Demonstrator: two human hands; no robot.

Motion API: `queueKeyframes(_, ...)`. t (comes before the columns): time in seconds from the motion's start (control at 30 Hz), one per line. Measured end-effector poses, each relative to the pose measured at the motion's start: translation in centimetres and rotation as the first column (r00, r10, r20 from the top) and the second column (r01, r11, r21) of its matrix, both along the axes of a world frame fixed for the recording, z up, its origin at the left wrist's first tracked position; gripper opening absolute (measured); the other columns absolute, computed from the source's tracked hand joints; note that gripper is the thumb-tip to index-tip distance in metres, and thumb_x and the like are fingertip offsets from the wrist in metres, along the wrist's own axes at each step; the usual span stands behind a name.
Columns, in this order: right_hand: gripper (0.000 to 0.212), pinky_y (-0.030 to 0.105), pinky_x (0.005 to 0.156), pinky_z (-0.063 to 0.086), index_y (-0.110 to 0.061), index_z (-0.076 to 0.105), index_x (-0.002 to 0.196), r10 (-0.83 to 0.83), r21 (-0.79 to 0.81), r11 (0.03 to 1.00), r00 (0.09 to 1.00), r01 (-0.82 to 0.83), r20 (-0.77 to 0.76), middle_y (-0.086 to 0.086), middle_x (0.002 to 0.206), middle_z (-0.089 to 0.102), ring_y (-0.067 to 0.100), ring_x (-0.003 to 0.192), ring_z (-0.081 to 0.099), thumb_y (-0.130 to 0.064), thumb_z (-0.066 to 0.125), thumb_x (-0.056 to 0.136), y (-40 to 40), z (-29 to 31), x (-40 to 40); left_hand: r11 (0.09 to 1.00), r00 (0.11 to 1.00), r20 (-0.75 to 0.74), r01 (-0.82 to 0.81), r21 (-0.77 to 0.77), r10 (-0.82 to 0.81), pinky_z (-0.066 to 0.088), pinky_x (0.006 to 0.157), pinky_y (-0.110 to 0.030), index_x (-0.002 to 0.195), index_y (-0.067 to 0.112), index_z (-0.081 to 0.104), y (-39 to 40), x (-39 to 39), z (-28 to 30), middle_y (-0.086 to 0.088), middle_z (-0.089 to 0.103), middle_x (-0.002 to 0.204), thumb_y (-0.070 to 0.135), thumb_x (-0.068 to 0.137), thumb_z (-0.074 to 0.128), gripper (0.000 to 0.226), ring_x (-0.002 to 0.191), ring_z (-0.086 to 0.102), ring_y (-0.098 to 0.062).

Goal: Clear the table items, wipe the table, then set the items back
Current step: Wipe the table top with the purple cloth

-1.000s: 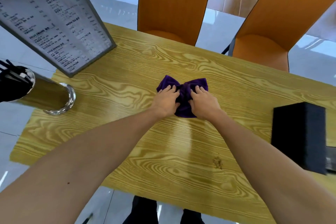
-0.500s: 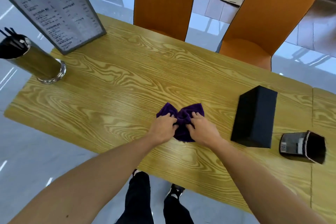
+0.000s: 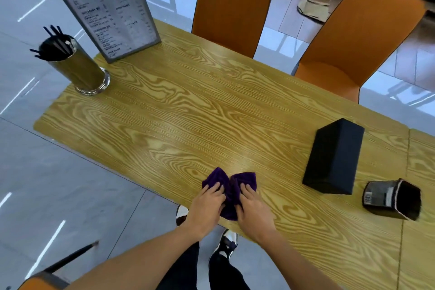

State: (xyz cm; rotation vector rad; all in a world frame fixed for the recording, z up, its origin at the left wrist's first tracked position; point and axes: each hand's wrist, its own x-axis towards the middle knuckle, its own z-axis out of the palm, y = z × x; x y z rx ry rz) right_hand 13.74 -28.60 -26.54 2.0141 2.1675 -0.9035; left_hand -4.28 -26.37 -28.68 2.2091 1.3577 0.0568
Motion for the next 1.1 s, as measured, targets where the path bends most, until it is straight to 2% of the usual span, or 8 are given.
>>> queueKeyframes(0.23,0.036,0.027,0.107,0.044,-0.016,0.071,0.124,0.047,0.048,0.998,0.999,-0.048,0.021,0.001,0.139,0.064,0.018,0.135,0.054,-0.026,0.064,0.089,-3.1,0.6,-4.1,0.999,0.998,0.049,-0.026,-0.021,0.027,0.038,0.111,-0.031,0.111,0.025,0.074,-3.9,-4.6,0.2,0.011,0.070,0.123,0.022,0.085,0.072,0.026,0.127,0.058,-0.009)
queueKeyframes(0.4,0.040,0.029,0.113,0.041,-0.016,0.065,0.132,0.022,-0.037,0.999,0.999,-0.023,-0.040,-0.001,0.150,0.054,0.018,0.143,0.044,-0.029,0.050,0.097,-3.9,0.9,-7.8,0.997,0.996,0.059,-0.070,-0.012,0.070,0.032,0.112,-0.025,0.110,0.026,0.075,-5.0,-8.3,0.0,0.015,0.071,0.120,0.022,0.081,0.077,0.029,0.125,0.058,-0.004)
queueKeyframes(0.53,0.039,0.029,0.105,0.047,-0.016,0.068,0.127,0.011,-0.020,1.000,0.997,-0.013,-0.080,-0.002,0.141,0.063,0.018,0.135,0.053,-0.030,0.053,0.094,-3.3,0.9,-10.6,0.991,0.990,0.054,-0.132,-0.015,0.133,0.036,0.105,-0.025,0.110,0.025,0.074,-5.4,-11.0,-0.1,0.013,0.071,0.121,0.017,0.081,0.076,0.030,0.122,0.060,-0.005)
queueKeyframes(0.67,0.017,0.034,0.074,0.047,-0.019,0.059,0.094,-0.020,-0.069,0.998,0.976,0.006,-0.218,-0.002,0.094,0.069,0.018,0.088,0.059,-0.028,0.047,0.099,-1.0,1.9,-13.6,0.953,0.947,0.110,-0.303,-0.019,0.303,0.051,0.077,-0.030,0.093,0.027,0.062,-4.9,-13.9,0.9,0.015,0.067,0.084,0.017,0.090,0.060,0.010,0.075,0.061,-0.008)
queueKeyframes(0.73,0.015,0.038,0.062,0.047,-0.020,0.053,0.091,-0.120,-0.140,0.987,0.945,0.081,-0.305,-0.004,0.081,0.064,0.018,0.071,0.058,-0.029,0.046,0.100,0.5,2.5,-14.7,0.922,0.909,0.154,-0.386,-0.038,0.387,0.049,0.069,-0.028,0.095,0.024,0.063,-3.8,-14.3,2.1,0.015,0.064,0.082,0.025,0.094,0.048,0.014,0.070,0.057,-0.007)
queueKeyframes(0.9,0.010,0.031,0.064,0.051,-0.024,0.059,0.099,-0.362,-0.191,0.932,0.818,0.308,-0.447,-0.009,0.084,0.067,0.010,0.074,0.063,-0.025,0.049,0.101,4.4,4.5,-13.6,0.872,0.836,0.249,-0.471,-0.132,0.490,0.037,0.062,-0.017,0.095,0.019,0.062,1.7,-11.5,5.0,0.011,0.057,0.081,0.022,0.093,0.057,0.006,0.072,0.053,-0.008)
queueKeyframes(1.0,0.004,0.025,0.064,0.044,-0.023,0.056,0.103,-0.445,-0.128,0.892,0.792,0.434,-0.418,-0.011,0.088,0.064,0.013,0.079,0.062,-0.024,0.053,0.101,6.4,5.3,-10.0,0.909,0.872,0.260,-0.383,-0.165,0.415,0.047,0.069,-0.028,0.103,0.023,0.064,5.4,-8.1,5.7,0.011,0.062,0.090,0.035,0.091,0.052,0.021,0.081,0.057,-0.010)
queueKeyframes(1.1,0.014,0.034,0.077,0.051,-0.021,0.055,0.115,-0.499,-0.073,0.855,0.778,0.513,-0.381,-0.007,0.100,0.066,0.017,0.092,0.065,-0.022,0.055,0.101,8.0,5.0,-5.6,0.934,0.908,0.255,-0.279,-0.224,0.332,0.053,0.076,-0.036,0.110,0.026,0.064,8.4,-4.2,5.7,0.008,0.065,0.097,0.039,0.092,0.051,0.026,0.088,0.061,-0.014)
